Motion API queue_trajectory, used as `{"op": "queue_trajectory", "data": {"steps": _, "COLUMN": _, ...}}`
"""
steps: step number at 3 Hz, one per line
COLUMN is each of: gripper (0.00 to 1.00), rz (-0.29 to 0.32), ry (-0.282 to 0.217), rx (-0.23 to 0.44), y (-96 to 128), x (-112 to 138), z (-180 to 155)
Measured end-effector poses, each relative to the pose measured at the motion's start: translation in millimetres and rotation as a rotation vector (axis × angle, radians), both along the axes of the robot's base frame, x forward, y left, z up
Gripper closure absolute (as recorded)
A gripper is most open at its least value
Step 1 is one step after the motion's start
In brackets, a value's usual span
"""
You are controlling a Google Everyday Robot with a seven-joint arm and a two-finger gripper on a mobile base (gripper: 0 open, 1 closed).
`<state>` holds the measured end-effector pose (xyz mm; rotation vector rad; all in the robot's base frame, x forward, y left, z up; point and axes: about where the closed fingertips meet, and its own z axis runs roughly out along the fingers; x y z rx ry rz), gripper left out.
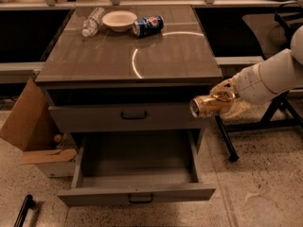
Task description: Pick orange can from middle drawer and place on counter
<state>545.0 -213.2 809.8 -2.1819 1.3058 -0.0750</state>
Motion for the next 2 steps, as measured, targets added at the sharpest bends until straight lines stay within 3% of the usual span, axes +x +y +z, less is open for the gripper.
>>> {"op": "queue_trajectory", "data": {"steps": 1, "gripper": 1.0, "rz": 0.0, "ry": 0.0, "rx": 0.0, "y": 0.0, "x": 0.1, "z": 0.1}}
{"op": "queue_trajectory", "data": {"steps": 2, "gripper": 1.0, "rz": -0.01, "ry": 0.007, "rx": 0.033, "y": -4.2, "x": 15.3, "z": 20.8}}
